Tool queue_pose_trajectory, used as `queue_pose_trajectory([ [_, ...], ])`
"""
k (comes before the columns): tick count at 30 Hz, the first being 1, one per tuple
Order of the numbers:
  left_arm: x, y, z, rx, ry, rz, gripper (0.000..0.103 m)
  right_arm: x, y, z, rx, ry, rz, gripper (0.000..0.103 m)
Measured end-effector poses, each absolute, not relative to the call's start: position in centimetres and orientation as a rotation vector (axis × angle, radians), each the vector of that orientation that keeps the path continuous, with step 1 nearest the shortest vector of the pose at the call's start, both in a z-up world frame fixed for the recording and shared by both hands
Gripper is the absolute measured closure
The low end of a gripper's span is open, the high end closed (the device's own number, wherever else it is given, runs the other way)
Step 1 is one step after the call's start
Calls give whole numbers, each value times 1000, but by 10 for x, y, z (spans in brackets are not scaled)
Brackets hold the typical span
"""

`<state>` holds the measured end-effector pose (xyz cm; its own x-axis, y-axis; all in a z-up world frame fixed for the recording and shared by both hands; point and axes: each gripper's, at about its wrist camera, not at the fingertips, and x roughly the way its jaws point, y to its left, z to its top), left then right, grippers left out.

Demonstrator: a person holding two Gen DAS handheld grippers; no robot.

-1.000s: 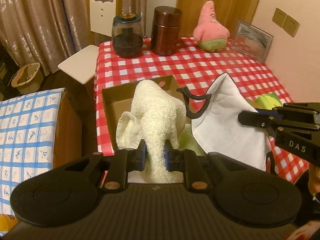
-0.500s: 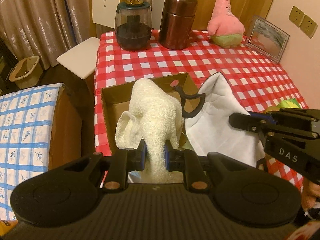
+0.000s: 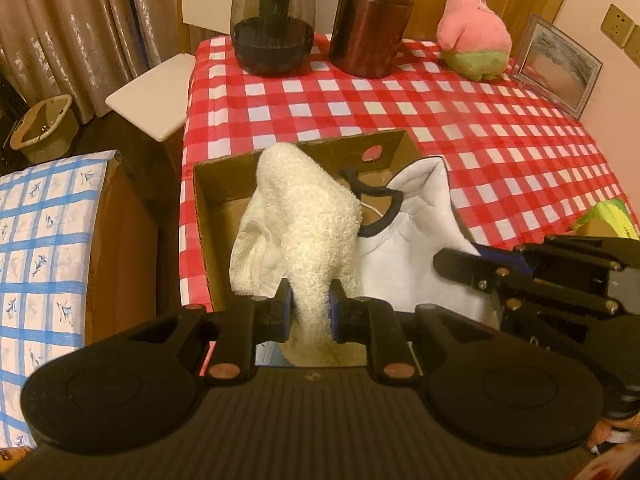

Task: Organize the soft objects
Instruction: 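Lower the towel and sock into the box and open both grippers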

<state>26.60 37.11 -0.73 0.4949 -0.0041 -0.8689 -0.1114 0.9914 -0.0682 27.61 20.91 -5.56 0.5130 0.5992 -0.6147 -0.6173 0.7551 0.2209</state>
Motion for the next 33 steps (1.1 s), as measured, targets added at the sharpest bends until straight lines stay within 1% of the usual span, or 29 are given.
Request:
queue_pose_trajectory([
  [6,271,376,-21,-114,1069,66,86,278,221,-72,-62,746,736,98],
  [15,272,380,-31,-155,1067,51,79,284,227,-95,-89,798,727,97],
  [18,270,379,-29,-166,1065,49,71,285,224,-95,-90,798,727,97],
  [20,268,378,-27,-159,1064,58,59,285,222,-92,-91,789,726,97],
  [22,265,378,-23,-164,1054,60,52,282,217,-87,-82,773,730,95],
  [23,263,378,-20,-169,1045,61,50,280,216,-85,-88,764,730,88],
  [24,260,379,-17,-175,1039,61,48,277,214,-82,-92,754,727,76],
  [25,258,380,-14,-182,1032,63,44,275,212,-80,-88,748,731,67],
  [26,255,381,-10,-190,1022,67,42,272,210,-78,-81,743,735,54],
  [27,252,381,-7,-195,1014,71,42,270,208,-76,-75,737,737,50],
  [33,231,378,10,-209,986,90,41,250,201,-56,-92,701,744,50],
])
